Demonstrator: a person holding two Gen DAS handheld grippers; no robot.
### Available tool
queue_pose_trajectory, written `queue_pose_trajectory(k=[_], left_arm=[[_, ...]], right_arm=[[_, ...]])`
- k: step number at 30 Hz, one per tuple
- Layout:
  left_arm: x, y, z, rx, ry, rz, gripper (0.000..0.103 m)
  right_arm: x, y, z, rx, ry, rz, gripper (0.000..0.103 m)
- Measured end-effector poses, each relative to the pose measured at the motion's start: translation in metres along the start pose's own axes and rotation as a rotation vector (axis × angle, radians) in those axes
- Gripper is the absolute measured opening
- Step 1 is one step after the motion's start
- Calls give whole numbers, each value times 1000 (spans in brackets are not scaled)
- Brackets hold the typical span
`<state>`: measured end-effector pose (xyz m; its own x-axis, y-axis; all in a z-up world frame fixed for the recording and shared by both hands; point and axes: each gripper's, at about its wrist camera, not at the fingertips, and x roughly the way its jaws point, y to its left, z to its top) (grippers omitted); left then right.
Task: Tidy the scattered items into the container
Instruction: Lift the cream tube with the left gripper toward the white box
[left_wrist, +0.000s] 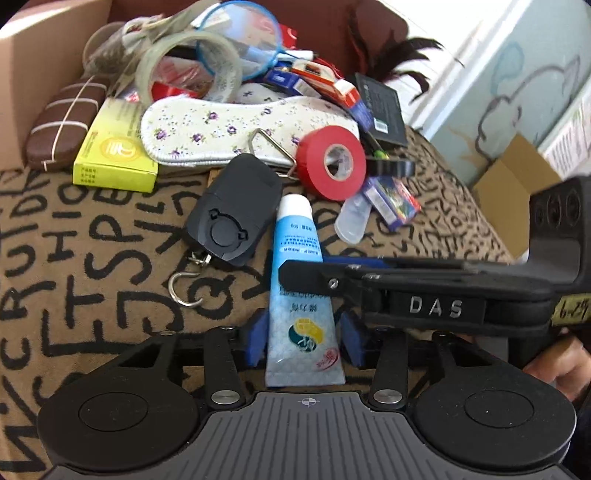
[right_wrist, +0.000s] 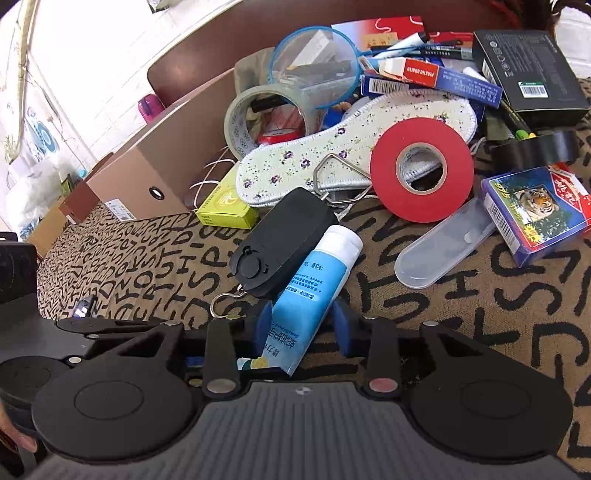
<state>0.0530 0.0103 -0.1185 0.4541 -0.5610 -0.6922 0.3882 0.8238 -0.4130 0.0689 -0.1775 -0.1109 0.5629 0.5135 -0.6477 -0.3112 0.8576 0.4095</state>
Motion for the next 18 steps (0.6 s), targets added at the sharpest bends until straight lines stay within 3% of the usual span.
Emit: queue_pose_trajectory(k=[4,6,10,11,14,16,18], left_arm=[[5,-1,4,-10,-7,14,59],[4,-2,4,-4,-5,37,40],[-1,-2,0,-9,-4,27,42],[0,-2,-1,-10,-7,21,56],[5,0,3,-24,-21,11,60],[8,-1,5,-12,-27,12,61],[10,-4,5,9,-31,23,58]], right_arm=[[5,-2,3,13,-4,-2,45],[4,-3,2,17,-8,6,43],[-1,-2,-2,3,-5,20,41],[-1,-2,-2,7,-4,19,42],[3,-4,2,37,1,20,45],[7,-4,3,33,1,35,53],[8,-1,3,15,-1,21,47]])
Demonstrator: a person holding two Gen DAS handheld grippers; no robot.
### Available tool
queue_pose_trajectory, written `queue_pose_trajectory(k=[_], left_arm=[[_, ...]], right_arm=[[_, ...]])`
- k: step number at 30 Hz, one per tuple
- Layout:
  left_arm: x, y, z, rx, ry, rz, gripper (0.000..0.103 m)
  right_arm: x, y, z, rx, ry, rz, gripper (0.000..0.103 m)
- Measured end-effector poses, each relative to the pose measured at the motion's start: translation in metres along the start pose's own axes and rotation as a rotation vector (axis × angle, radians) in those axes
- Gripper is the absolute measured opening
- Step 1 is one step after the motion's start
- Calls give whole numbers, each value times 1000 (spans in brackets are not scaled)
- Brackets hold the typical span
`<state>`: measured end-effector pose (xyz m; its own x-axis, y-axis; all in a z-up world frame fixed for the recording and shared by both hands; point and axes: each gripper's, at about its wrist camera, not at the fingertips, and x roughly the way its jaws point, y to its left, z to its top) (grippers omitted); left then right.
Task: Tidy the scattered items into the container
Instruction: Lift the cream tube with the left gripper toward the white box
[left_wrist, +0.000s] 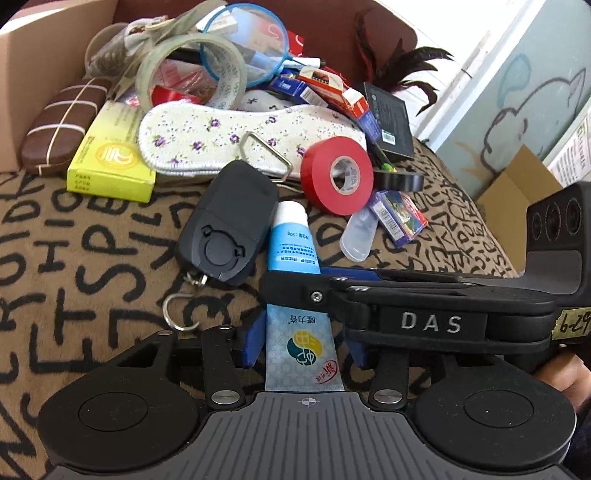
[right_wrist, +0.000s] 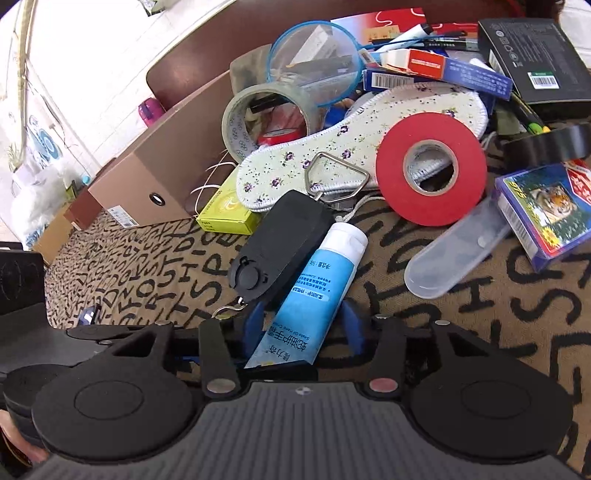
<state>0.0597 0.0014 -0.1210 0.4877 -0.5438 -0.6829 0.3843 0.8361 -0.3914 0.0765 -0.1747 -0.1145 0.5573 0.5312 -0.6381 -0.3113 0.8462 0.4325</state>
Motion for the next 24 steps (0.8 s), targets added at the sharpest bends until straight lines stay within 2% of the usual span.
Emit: queue_pose_trajectory(k=[1,2,3,12,24], left_arm=[[0,-1,0,9,0,11,55],[-1,-2,0,15,0,20,44],[-2,-2,-1,14,2,19,42],[-15,0,-8,-39,-27,-4,40],[-48,-1,3,-35,-136,7,39]], right_arm=[[0,1,0,-11,-2,-6,46],[-1,1,-1,-13,-4,-6,45],[-3,1,-2,-10,-7,-5,43],[-22,11,-6,-13,-53,-4,28],[-39,44,13,-129,-123,16,25]])
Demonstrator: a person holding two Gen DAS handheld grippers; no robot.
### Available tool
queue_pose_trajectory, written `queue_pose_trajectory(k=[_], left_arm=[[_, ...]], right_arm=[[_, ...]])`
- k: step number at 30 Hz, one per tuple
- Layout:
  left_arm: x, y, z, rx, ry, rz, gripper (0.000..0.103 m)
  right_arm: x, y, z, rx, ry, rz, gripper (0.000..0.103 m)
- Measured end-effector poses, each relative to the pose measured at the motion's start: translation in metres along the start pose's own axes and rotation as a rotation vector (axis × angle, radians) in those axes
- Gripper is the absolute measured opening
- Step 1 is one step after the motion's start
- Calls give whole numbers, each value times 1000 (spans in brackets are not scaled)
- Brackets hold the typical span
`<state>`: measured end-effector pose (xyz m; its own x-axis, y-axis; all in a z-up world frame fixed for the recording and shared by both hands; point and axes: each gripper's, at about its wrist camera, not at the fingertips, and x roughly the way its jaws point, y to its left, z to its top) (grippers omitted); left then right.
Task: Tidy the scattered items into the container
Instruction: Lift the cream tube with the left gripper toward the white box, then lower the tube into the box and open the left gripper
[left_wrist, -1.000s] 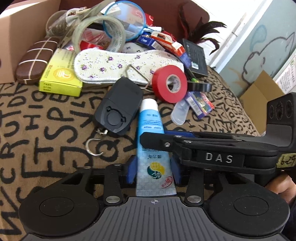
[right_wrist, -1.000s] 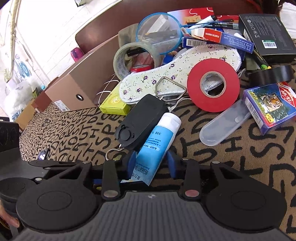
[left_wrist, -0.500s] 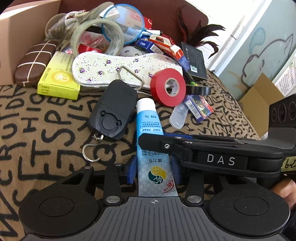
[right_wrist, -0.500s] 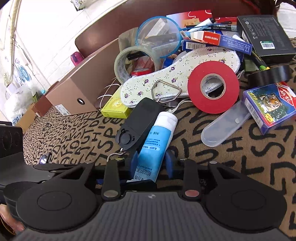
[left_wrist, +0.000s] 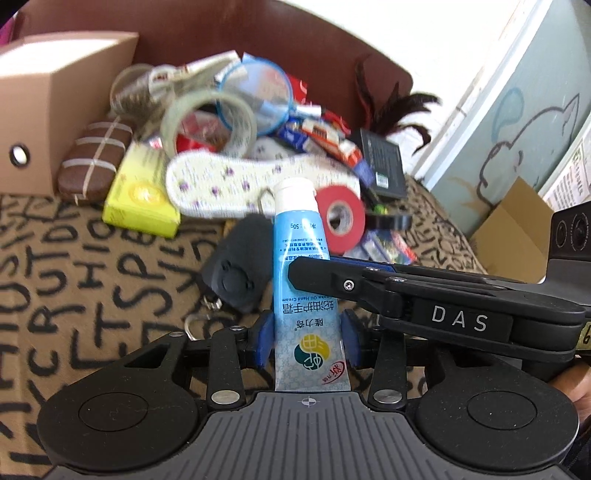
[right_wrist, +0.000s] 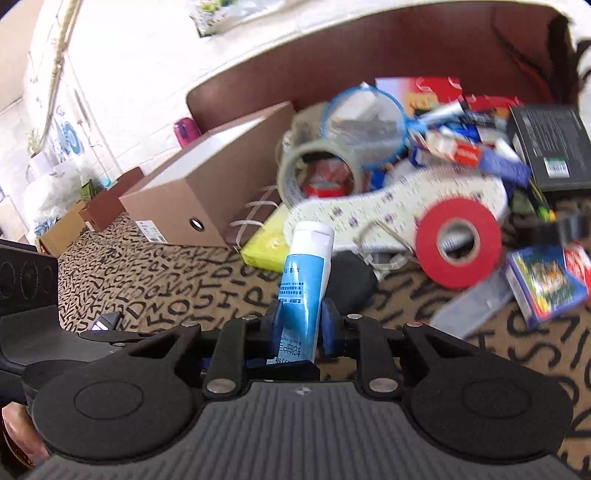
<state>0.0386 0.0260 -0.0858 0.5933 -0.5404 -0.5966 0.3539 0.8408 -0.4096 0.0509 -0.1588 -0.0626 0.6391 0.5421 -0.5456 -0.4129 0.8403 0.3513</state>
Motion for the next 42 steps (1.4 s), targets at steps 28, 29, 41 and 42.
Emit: queue_pose_trajectory(k=[28,29,41,42], left_arm=[[-105,114,180,-15,-322,262,39],[-105,123,187,-17,-322,270,39],[-46,234,243,-124,-207,269,39],[-39,242,247,-136,-192,265,39]], right_arm=[[114,158,203,-254,-77,141,25],[124,160,209,-245,-69,145,25],[252,151,251,-123,74,90,25],[262,148,253,-108,87,81,25]])
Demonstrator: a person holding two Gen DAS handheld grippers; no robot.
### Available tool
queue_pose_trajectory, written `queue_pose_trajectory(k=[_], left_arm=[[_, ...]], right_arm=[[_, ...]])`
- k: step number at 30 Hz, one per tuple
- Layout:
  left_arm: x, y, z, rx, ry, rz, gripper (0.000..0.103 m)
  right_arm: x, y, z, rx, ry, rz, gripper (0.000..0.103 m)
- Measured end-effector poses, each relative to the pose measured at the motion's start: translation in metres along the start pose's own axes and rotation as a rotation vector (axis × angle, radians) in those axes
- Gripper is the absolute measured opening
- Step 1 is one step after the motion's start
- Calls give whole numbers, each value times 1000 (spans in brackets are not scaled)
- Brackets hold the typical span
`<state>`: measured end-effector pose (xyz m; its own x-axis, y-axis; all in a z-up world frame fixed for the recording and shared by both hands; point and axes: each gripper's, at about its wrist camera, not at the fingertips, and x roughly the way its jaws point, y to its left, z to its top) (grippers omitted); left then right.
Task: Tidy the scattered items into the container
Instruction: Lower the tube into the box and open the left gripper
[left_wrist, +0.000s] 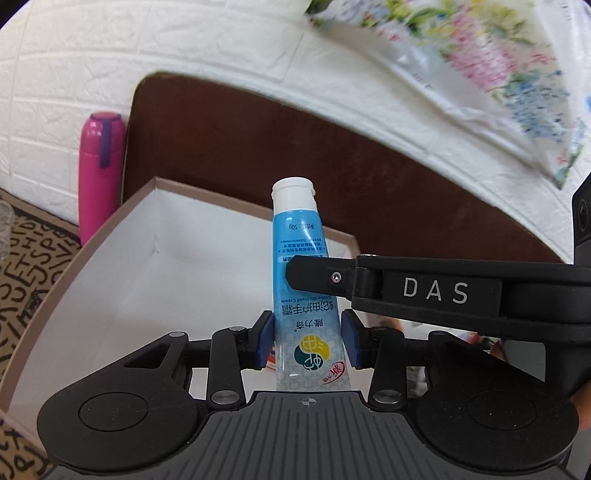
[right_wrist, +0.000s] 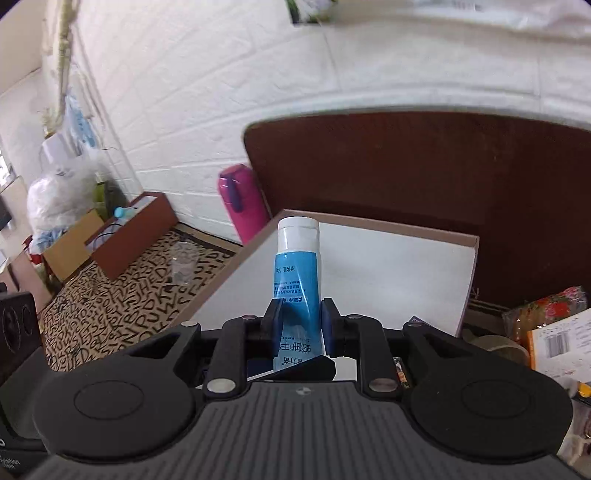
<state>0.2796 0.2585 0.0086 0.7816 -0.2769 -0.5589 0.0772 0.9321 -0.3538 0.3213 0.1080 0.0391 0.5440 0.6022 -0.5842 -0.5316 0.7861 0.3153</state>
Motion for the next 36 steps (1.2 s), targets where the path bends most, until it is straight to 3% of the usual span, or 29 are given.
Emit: queue_pose_trajectory(k=[6,7,8,9,12,14,15,17,18,20,22,32,36], left_arm=[[43,22,17,-18,66,36,40],[48,25,19,-12,83,36,37],[55,27,20,-9,100,28,25],[63,29,21,-15,121,20,24],[84,33,19,-39,185,41,42],[90,36,15,-74,222,89,77],[90,38,13,-90,221,113,83],[84,40,11,-108,196,135,88],[80,40,11,-114,179,134,89],[72,39,11,-126,159,131,94],[66,37,11,-145,156,118,96],[25,-8,12,-86,114,121,96],[-1,-31,4,-54,74,114,97]], right_arm=[[50,-26,7,102,93,-44,22],[56,-29,7,106,102,-50,17],[62,-30,8,107,112,-49,14],[66,-30,7,111,125,-54,13],[82,-29,4,102,171,-125,16],[82,-33,0,120,179,-134,17],[79,-35,-1,128,174,-127,19],[71,-38,0,129,159,-115,41],[67,-39,1,123,146,-111,57],[56,-38,4,109,123,-84,66],[47,-35,7,100,106,-74,85],[2,-23,1,110,73,-11,88],[-30,-16,-5,100,45,5,95]])
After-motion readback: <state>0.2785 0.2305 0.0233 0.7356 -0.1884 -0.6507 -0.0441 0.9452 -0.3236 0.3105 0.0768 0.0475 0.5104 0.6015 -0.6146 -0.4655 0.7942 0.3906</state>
